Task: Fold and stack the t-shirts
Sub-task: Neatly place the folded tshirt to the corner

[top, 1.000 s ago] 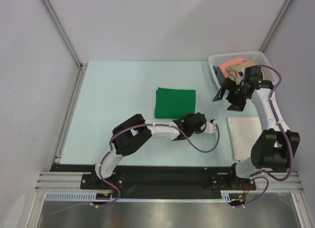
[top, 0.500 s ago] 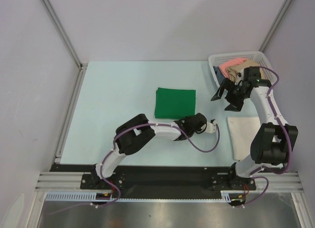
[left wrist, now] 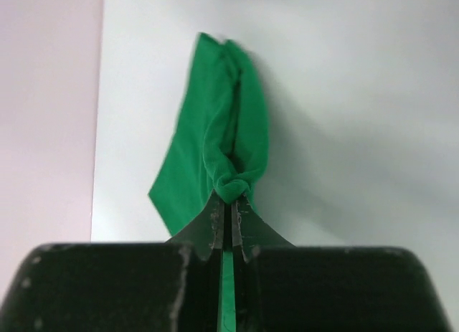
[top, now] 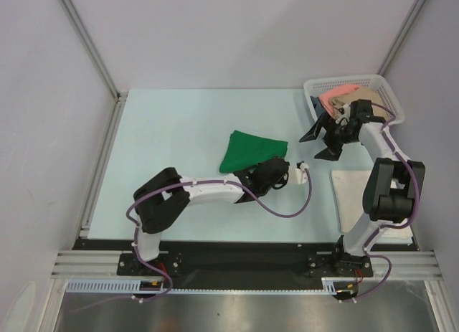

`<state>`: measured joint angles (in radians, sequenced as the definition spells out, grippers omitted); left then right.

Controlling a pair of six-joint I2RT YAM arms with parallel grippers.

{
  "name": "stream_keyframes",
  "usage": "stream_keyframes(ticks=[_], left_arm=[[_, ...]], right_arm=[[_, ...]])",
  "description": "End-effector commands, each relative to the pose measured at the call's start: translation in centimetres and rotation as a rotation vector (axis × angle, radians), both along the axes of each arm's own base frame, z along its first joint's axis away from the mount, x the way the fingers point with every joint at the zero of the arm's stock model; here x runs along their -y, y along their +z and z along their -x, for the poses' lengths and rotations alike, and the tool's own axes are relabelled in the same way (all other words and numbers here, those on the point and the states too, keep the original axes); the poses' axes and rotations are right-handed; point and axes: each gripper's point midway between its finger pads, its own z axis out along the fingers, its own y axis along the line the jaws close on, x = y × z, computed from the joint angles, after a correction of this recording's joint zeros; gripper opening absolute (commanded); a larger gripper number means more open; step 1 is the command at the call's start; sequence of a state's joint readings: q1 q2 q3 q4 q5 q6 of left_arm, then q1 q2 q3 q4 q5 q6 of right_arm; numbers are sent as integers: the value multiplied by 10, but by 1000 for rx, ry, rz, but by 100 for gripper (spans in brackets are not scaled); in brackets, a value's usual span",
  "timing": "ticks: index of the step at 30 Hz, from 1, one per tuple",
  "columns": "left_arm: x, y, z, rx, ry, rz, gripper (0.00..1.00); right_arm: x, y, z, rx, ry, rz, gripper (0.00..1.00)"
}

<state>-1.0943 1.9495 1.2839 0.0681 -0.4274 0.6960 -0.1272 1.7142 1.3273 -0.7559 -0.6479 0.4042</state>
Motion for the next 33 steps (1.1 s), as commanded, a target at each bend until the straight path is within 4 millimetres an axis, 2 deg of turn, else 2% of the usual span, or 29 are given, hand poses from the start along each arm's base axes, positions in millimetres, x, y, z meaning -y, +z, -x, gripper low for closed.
stream_keyframes(ticks=[1, 3, 6, 7, 9, 10, 14, 16, 19, 26, 28, 33], left_arm=[[-7, 33, 5, 0, 17, 100, 0], [-13, 33, 7, -3, 31, 104, 0], [-17, 41, 8, -2, 39, 126, 0], [-17, 42, 9, -3, 39, 129, 0], [-18, 42, 10, -1, 37, 125, 0], [-19, 42, 9, 0, 39, 123, 0], [-20, 47, 10, 7, 40, 133, 0], [-22, 51, 9, 15, 40, 132, 0], [-23, 57, 10, 23, 32, 140, 0], [-33, 57, 17, 18, 28, 134, 0], [-35, 56, 19, 6, 29, 140, 1], [-40, 57, 23, 0, 32, 152, 0]], right_arm=[[-30, -1, -13, 20, 44, -122, 100], [-47, -6, -16, 9, 58, -138, 100], [-61, -22, -17, -20, 40, -179, 100], [-68, -23, -15, -56, 23, -216, 100], [-71, -31, -12, -72, -1, -245, 100], [-86, -30, -6, -85, 14, -255, 100], [-99, -40, 3, -123, -8, -244, 99], [-101, -50, 9, -148, -37, -238, 99], [-106, -56, 9, -161, -89, -258, 96], [-114, -72, -12, -172, -198, -274, 88], [-118, -71, -21, -163, -243, -294, 86], [-124, -83, -25, -192, -294, -266, 86]])
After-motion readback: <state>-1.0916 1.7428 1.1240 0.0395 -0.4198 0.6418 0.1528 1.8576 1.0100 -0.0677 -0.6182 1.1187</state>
